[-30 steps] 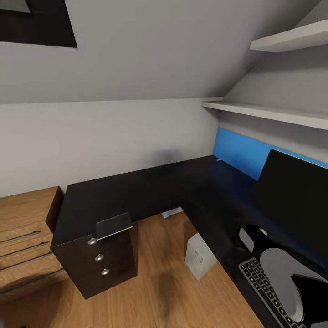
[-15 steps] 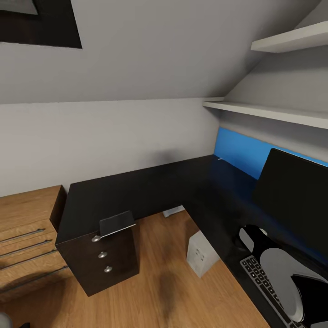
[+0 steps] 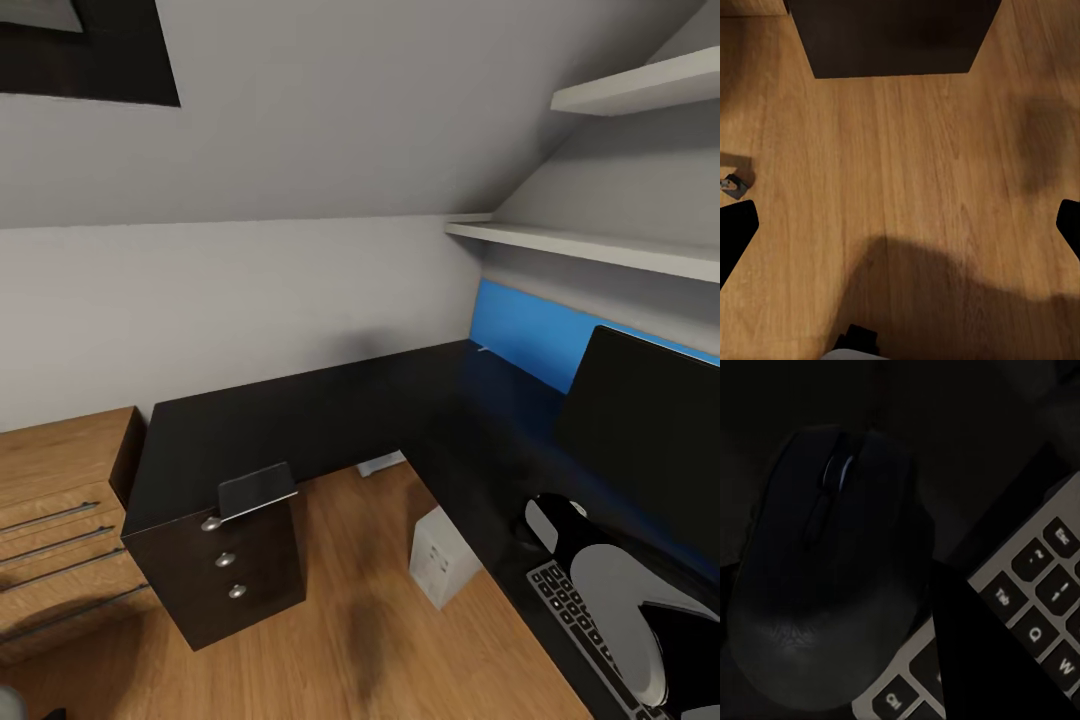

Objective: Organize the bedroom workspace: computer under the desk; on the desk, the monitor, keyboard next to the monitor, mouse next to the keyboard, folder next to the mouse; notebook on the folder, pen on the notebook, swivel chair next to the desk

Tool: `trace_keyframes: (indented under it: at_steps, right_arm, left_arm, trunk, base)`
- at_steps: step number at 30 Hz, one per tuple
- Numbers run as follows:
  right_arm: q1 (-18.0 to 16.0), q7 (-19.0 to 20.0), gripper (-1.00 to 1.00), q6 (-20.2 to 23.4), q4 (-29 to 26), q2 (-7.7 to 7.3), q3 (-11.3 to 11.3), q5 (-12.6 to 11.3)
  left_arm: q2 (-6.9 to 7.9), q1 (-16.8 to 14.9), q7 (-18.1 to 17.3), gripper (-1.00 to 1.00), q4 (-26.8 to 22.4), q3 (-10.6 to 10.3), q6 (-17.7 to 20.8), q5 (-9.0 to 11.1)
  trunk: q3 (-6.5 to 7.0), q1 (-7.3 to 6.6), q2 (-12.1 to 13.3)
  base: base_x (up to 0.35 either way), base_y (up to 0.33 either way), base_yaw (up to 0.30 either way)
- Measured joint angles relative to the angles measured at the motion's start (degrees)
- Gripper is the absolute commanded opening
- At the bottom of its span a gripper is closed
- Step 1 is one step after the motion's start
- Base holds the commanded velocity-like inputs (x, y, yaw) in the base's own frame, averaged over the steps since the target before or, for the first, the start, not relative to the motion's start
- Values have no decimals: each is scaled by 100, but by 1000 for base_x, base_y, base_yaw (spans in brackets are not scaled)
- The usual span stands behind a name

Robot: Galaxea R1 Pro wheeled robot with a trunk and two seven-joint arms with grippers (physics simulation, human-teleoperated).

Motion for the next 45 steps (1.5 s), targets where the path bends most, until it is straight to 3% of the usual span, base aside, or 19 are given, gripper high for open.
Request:
trace_keyframes:
  at_steps: [19, 45]
  right_arm:
    - [0, -6, -100, -31, -1, 10, -14, -11]
    - [0, -6, -100, -31, 8, 9, -14, -6]
  left_arm:
    - [-9, 0, 1, 100, 0, -9, 0, -6]
    - [-17, 0, 2, 100, 0, -9, 0, -1]
  trunk:
    - [0, 0, 0]
    - [-431, 527, -963]
  base:
    - [52, 14, 0]
    - [0, 0, 0]
